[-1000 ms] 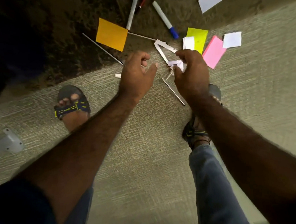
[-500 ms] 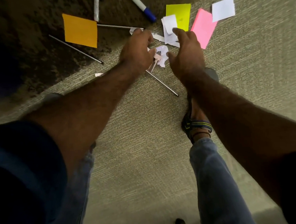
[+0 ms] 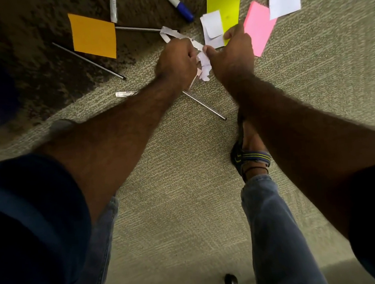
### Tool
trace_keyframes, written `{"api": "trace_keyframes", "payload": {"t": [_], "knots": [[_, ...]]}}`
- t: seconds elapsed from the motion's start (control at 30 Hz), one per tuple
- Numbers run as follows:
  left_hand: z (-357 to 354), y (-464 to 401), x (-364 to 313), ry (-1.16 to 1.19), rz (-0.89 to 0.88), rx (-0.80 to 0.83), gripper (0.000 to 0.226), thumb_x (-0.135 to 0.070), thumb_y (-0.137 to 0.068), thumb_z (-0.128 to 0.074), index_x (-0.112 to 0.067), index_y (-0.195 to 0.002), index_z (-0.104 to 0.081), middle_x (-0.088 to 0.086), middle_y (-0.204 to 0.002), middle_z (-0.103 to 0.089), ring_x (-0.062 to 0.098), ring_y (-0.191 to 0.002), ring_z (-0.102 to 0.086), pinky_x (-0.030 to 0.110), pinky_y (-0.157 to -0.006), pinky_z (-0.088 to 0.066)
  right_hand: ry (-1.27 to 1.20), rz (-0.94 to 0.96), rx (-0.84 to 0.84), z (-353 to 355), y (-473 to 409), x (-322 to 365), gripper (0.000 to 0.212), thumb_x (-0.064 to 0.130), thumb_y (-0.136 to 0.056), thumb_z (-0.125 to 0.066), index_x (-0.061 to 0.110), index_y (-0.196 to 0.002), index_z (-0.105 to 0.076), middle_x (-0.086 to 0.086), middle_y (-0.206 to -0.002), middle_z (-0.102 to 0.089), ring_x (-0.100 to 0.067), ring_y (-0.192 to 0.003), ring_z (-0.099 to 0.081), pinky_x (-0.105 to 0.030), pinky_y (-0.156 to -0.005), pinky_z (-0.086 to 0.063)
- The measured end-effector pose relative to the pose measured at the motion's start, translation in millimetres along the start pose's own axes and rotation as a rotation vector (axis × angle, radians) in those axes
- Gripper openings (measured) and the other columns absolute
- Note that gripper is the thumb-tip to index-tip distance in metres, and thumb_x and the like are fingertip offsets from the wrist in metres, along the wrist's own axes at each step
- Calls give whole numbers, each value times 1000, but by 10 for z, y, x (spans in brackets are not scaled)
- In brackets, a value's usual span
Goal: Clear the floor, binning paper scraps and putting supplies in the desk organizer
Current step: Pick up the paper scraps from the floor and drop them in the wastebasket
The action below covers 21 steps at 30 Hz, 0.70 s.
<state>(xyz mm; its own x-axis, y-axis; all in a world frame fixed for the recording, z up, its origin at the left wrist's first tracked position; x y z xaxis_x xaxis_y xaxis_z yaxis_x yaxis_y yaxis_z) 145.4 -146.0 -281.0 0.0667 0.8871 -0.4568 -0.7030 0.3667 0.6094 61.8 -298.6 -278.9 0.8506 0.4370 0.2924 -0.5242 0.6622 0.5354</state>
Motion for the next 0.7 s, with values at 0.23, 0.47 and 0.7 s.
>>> {"api": "trace_keyframes", "payload": {"t": [0.23, 0.47, 0.7], "knots": [[95, 152, 125, 17, -6, -33, 18, -14, -94, -54, -13, -91, -72, 6, -100, -73, 21, -92, -68, 40, -81, -57, 6, -57, 12, -42, 17, -25, 71, 47, -78, -87, 14, -130, -52, -8, -125, -66, -31, -116, -65, -36, -93, -50], [275, 337, 396, 110, -42, -137, 10, -9, -92, -59, -8, -88, -69, 6, -94, -69, 17, -82, -63, 34, -67, -53, 102, 113, 18, -63, 129, 269, 74, 44, -73, -89, 25, -133, -50, -7, -121, -63, -32, -107, -68, -39, -85, -54], [351, 458, 608, 143, -103, -141, 6, -13, -92, -67, -8, -91, -69, 6, -94, -69, 15, -81, -62, 22, -62, -46, 197, 214, 43, -149, 193, 453, 60, 33, -83, -84, 22, -134, -54, -9, -128, -59, -30, -111, -66, -39, -90, -53]]}}
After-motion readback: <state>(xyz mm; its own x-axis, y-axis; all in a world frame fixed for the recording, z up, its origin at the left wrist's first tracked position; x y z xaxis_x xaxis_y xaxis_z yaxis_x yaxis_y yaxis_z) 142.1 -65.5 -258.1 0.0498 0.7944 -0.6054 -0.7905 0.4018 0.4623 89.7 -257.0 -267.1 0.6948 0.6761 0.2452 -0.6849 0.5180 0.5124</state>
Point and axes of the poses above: each hand's wrist, its own y-axis away from the middle knuckle, its own z-axis out of the back of the hand, x = y × z, the point moved 10 cm from there along -y, towards the middle knuckle
